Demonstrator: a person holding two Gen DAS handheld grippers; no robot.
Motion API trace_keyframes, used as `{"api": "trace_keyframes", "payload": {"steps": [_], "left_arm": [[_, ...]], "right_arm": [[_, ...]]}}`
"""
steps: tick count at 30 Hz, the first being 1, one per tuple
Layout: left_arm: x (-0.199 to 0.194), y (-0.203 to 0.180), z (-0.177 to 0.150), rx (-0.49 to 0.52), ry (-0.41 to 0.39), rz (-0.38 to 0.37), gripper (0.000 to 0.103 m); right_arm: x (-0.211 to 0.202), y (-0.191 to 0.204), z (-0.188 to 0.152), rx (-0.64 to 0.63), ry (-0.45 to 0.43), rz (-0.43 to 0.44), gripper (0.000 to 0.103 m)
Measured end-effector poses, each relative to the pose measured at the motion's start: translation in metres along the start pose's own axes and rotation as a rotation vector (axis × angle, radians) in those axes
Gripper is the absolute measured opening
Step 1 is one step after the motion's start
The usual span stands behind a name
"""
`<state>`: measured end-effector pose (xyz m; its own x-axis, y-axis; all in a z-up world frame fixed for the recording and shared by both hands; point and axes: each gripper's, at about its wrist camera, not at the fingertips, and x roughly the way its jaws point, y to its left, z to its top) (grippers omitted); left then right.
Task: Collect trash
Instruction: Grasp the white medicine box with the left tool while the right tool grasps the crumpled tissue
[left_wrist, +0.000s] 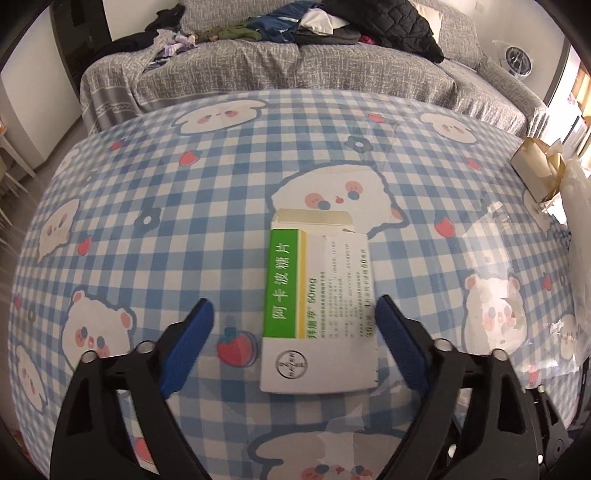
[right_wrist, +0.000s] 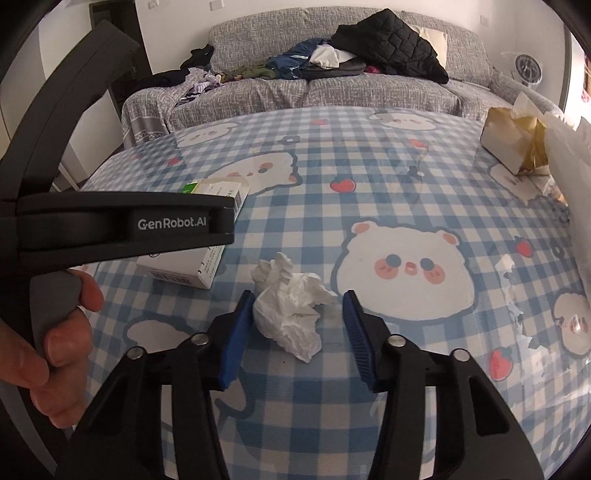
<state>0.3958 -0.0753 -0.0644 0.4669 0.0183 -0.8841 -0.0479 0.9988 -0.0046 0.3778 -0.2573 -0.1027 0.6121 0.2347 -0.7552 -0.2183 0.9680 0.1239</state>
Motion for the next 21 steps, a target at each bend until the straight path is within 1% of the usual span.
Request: {"api": "trace_keyframes", "payload": {"steps": [3,4,6,9,11,12,13,15,17,18,19,21], "left_arm": [[-0.002,-0.005,0.001,0.013,0.002,-0.023,0.069],[-0.001,-0.008,0.002,0.018,0.009,-0.032,0.068],[-0.001,-0.012,0.002,0.019,0.017,-0.032,0.068],[-0.003,-0.017,0.001,0.021,0.022,-0.023,0.068],[-0.005,-0.019,0.002,0.032,0.012,-0.015,0.07],[-0.005,-0.019,0.002,0.033,0.008,-0.011,0.074],[-0.006,-0.019,0.003,0.03,0.005,-0.01,0.076],[-0.005,-0.017,0.003,0.027,-0.004,0.003,0.076],[-0.003,-0.017,0.003,0.034,0.004,0.007,0.074],[-0.001,-0.018,0.003,0.037,0.013,0.004,0.071],[0.001,-0.019,0.003,0.038,0.019,0.0,0.065],[0.005,-0.018,0.002,0.036,0.035,-0.003,0.06]], "right_arm": [[-0.001,0.0,0.0,-0.006,0.001,-0.005,0.029],[-0.001,0.0,0.0,-0.005,0.002,0.0,0.027],[-0.002,0.0,0.0,-0.008,0.003,-0.002,0.023],[-0.004,-0.001,0.0,-0.011,0.003,-0.006,0.022],[-0.006,-0.003,0.001,-0.01,-0.002,-0.008,0.021],[-0.008,-0.003,0.0,-0.009,-0.003,-0.007,0.021],[-0.009,-0.004,0.0,-0.008,-0.005,-0.006,0.021],[-0.011,-0.005,0.001,-0.008,-0.009,-0.005,0.021],[-0.012,-0.008,0.001,-0.002,-0.009,-0.005,0.02],[-0.013,-0.009,0.001,0.0,-0.01,-0.004,0.02],[-0.014,-0.008,0.002,-0.001,-0.011,-0.006,0.02],[-0.016,-0.009,0.002,-0.003,-0.013,-0.009,0.02]]}}
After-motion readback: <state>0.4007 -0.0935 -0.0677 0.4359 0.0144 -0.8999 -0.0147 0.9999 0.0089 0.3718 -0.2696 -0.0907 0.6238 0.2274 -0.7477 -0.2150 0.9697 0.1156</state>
